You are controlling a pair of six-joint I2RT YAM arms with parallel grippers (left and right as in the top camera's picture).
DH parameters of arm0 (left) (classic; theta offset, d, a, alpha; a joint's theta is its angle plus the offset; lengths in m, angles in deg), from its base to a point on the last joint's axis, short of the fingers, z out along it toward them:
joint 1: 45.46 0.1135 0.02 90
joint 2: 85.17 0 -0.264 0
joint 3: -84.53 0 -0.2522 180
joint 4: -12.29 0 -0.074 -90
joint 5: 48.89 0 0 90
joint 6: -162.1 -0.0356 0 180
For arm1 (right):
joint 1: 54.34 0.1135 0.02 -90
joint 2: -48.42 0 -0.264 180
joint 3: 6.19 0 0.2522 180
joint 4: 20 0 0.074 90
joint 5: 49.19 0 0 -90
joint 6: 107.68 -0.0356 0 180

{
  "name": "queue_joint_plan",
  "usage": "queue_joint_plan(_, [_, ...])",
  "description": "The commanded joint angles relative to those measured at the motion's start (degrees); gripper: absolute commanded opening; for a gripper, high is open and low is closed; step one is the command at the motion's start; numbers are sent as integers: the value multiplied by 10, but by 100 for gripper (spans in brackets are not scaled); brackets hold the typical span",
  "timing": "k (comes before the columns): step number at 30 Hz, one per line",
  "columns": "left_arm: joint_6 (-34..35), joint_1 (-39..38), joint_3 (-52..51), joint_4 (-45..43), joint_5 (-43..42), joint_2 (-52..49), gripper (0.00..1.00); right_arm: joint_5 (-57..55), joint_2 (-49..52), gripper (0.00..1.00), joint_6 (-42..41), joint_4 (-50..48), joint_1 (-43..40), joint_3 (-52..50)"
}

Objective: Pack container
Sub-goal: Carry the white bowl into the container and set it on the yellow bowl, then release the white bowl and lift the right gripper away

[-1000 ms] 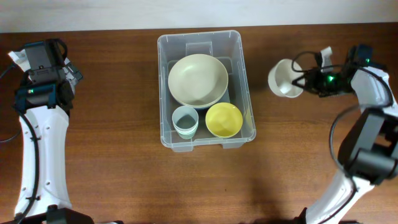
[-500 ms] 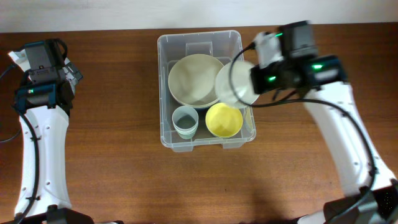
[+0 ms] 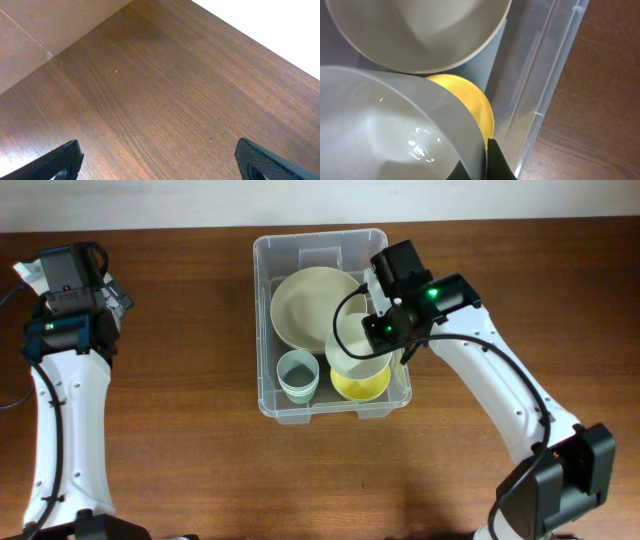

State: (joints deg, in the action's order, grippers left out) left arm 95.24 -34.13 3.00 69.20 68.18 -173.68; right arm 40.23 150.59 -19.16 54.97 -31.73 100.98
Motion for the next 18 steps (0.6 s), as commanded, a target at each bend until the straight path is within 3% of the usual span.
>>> queue_joint_plan(1, [-5, 3, 6, 1, 8, 1, 99, -12, 2, 4, -9, 2, 3, -4])
queue_joint_plan(4, [-5, 3, 6, 1, 8, 1, 99, -12, 2, 5, -9, 5, 3, -4])
queue_joint_plan(7, [-5, 3, 6, 1, 8, 1, 99, -12, 2, 42, -9, 6, 3, -4])
queue_joint_plan(9, [-5, 3, 6, 1, 8, 1, 99, -12, 2, 49, -9, 4, 3, -4])
queue_joint_plan(18, [-5, 3, 6, 1, 8, 1, 100, -12, -19, 50, -9, -6, 2, 31])
